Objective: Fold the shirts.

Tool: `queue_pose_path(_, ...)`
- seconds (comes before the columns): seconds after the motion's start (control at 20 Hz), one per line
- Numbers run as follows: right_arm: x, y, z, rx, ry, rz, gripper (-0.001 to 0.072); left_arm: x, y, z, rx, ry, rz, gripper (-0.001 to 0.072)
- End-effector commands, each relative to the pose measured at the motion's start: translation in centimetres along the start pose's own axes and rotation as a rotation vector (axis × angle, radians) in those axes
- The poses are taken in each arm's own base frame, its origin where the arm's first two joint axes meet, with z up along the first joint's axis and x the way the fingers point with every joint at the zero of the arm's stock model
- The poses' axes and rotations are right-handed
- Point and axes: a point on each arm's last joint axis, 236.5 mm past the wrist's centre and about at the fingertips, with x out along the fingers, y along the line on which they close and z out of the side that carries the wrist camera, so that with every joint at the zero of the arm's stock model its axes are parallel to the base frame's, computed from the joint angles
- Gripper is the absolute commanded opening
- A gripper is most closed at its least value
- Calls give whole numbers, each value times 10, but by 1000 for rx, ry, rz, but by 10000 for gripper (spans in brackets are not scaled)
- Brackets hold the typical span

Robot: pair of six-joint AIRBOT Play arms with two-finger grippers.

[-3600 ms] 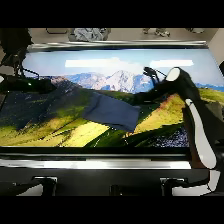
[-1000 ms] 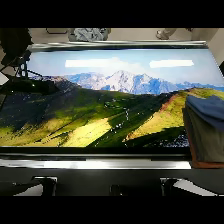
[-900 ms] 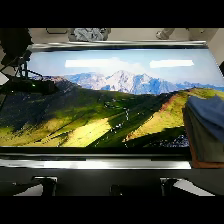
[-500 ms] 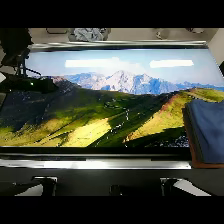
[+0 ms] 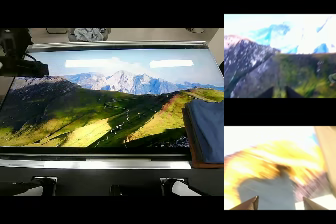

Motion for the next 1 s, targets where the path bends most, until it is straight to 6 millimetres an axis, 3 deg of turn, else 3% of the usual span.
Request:
queue_pose_path(0.0,28,166,3,-248,121,305,625,33,3,-95,-20,411,109,720)
queue_pose_path(0.05,39,204,-28,-311,252,392,623,34,-2,-136,0,577,90,720)
queue_pose_path(0.15,53,255,-91,-412,497,518,540,37,-13,-176,3,660,48,720)
queue_pose_path(0.2,58,270,-114,-453,561,553,508,40,-20,-181,-20,613,28,720)
queue_pose_path(0.3,67,285,-139,-528,602,569,491,47,-28,-180,-53,486,-5,720)
queue_pose_path(0.4,71,286,-147,-550,619,558,493,45,-27,-178,-55,466,-4,720)
queue_pose_path(0.95,71,284,-149,-558,626,553,494,47,-27,-179,-55,471,-4,720)
